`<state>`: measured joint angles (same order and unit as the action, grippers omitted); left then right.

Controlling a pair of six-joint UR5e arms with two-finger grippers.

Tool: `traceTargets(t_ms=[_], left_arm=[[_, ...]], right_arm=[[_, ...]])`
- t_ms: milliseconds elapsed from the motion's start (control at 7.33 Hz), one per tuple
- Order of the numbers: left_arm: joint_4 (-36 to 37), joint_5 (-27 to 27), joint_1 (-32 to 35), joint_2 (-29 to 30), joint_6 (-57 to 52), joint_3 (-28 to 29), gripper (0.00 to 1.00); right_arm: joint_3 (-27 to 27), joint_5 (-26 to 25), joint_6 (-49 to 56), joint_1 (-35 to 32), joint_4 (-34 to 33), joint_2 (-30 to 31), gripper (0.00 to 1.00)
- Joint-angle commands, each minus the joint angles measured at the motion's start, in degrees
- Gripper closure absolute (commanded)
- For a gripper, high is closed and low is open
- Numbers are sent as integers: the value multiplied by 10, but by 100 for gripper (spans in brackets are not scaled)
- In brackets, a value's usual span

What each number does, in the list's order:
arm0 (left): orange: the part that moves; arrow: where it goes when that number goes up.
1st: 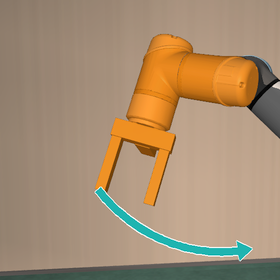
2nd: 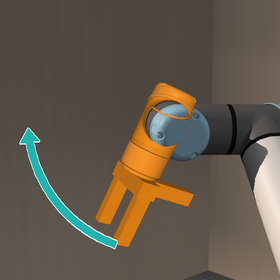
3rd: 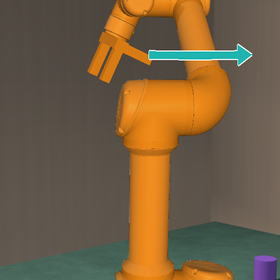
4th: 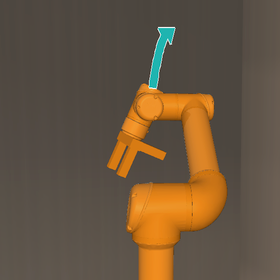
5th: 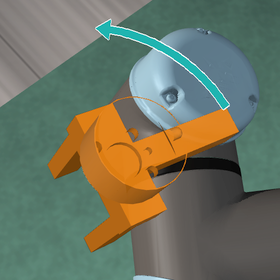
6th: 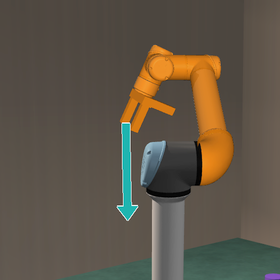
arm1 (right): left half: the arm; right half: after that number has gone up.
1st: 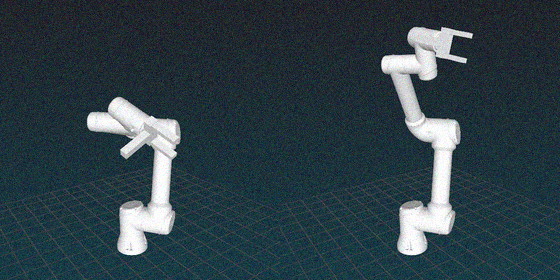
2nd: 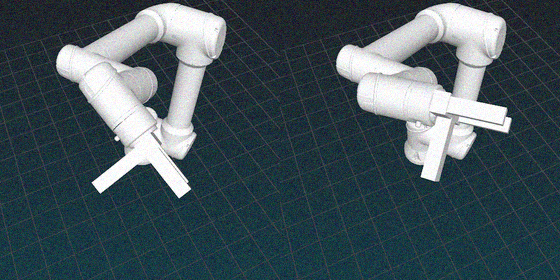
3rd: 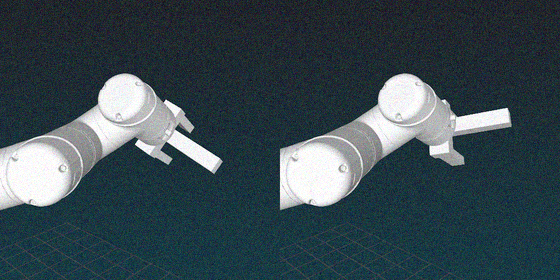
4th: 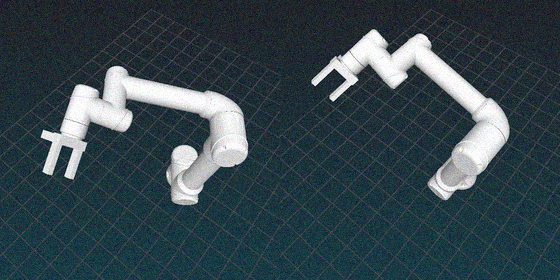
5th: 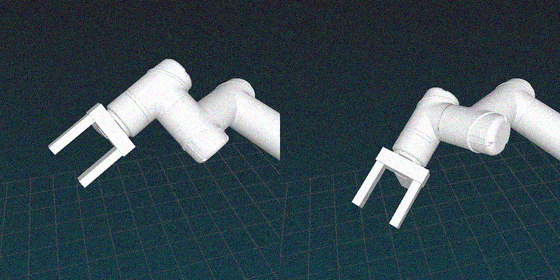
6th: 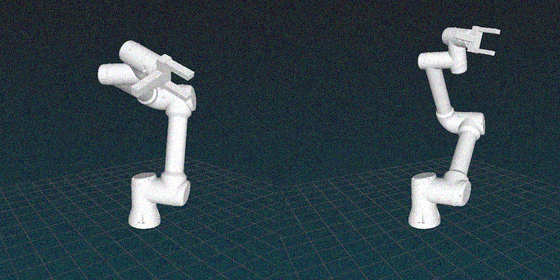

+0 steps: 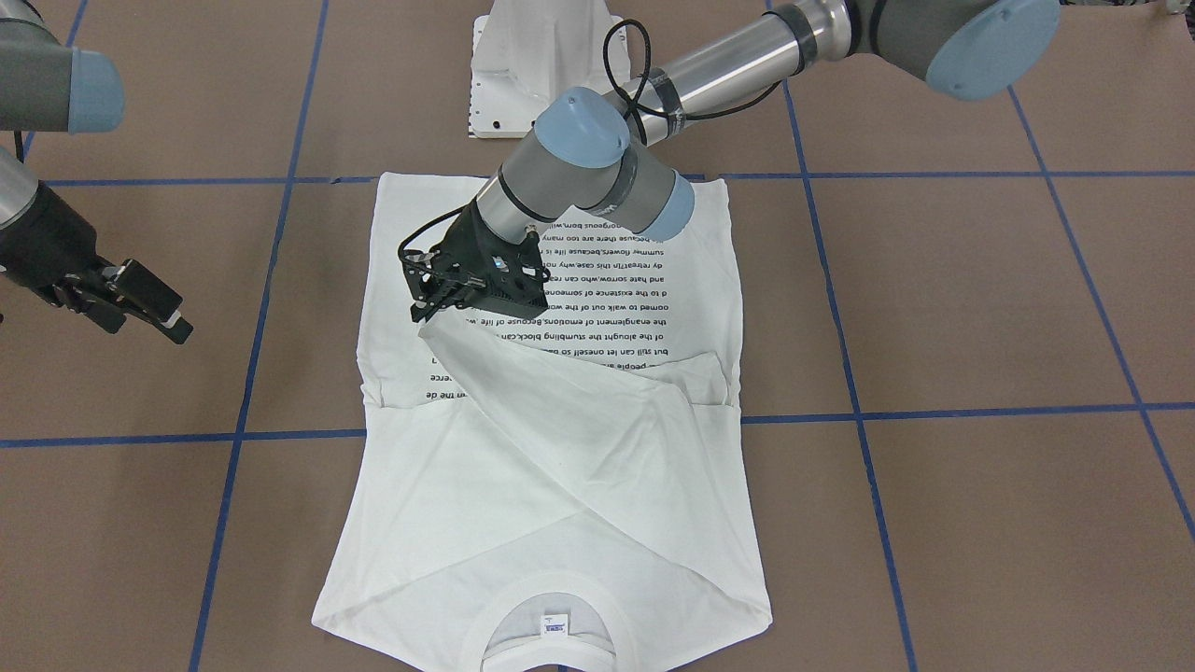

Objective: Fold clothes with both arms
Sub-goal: 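Fold the other sleeve across the shirt with the left gripper while the right gripper withdraws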

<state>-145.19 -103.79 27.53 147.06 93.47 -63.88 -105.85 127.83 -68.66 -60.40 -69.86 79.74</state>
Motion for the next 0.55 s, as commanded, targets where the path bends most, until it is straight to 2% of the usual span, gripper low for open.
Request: traceTargets(t_ms=[0, 273, 409], left_arm=[[-25, 30, -17, 36, -1, 52, 100], [-32, 49, -17, 49, -1, 62, 100], [-41, 67, -17, 68, -1, 94, 100]], right_arm=[[-1, 1, 3, -2, 1, 3, 1], [-1, 1, 3, -2, 1, 3, 1], [-1, 1, 3, -2, 1, 3, 1]])
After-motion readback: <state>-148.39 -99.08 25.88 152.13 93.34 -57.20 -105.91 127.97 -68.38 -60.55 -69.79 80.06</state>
